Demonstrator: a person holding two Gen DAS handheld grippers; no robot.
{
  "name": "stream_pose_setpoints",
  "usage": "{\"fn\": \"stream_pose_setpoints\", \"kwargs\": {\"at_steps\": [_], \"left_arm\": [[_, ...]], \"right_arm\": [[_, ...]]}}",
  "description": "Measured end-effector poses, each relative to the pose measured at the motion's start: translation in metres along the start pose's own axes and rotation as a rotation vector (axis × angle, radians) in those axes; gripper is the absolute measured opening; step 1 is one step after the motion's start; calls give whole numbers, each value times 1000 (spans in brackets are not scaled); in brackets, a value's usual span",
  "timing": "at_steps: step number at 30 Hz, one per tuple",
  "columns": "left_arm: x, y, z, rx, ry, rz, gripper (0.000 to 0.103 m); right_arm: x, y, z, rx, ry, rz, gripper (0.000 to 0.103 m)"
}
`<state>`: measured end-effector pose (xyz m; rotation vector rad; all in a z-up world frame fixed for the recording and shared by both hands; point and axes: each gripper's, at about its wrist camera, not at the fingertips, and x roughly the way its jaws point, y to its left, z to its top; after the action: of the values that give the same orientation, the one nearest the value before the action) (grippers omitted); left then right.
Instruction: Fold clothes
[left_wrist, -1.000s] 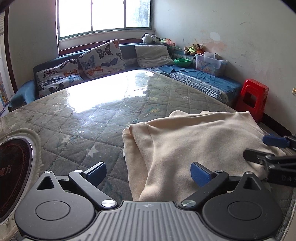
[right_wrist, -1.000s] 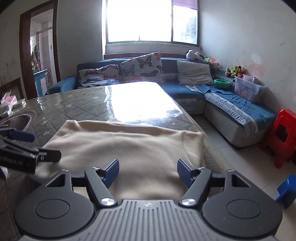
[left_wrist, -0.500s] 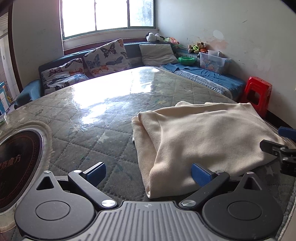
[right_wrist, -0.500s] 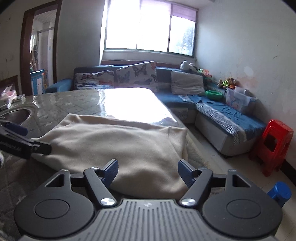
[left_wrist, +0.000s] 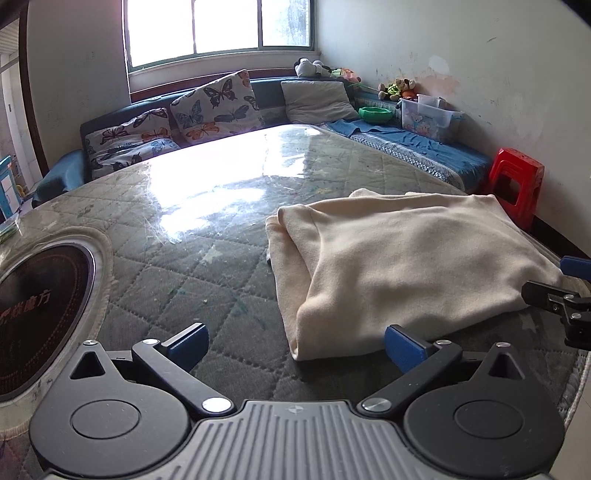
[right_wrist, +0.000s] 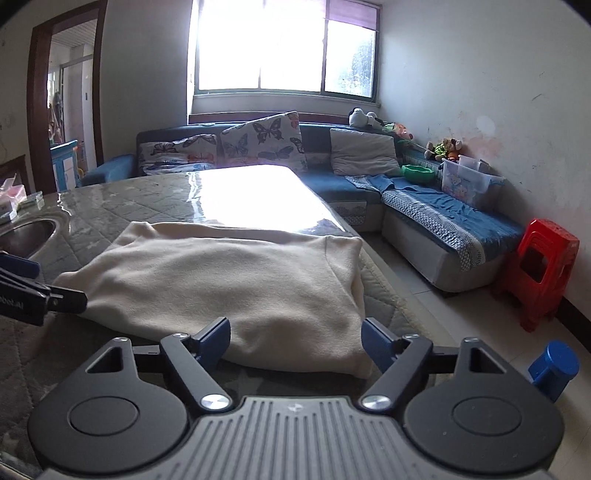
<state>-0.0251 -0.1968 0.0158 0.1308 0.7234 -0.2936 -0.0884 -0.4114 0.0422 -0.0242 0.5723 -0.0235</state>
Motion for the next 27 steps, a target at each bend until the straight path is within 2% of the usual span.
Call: {"fn": "stream_pose_setpoints", "kwargs": {"at_steps": [6, 13, 17, 27], "left_arm": [[-6, 0, -6, -1, 10, -9, 103], [-13, 0, -15, -9, 14, -31, 103], [-18, 0, -20, 3, 10, -24, 103], [-29, 1, -29, 16, -3, -28, 103]], "right_arm": [[-3, 13, -3, 7, 1, 6, 89], [-8, 19, -8, 39, 15, 1, 93], [-11, 23, -11, 46, 21, -15, 99], [-13, 27, -17, 93, 39, -24, 103]]}}
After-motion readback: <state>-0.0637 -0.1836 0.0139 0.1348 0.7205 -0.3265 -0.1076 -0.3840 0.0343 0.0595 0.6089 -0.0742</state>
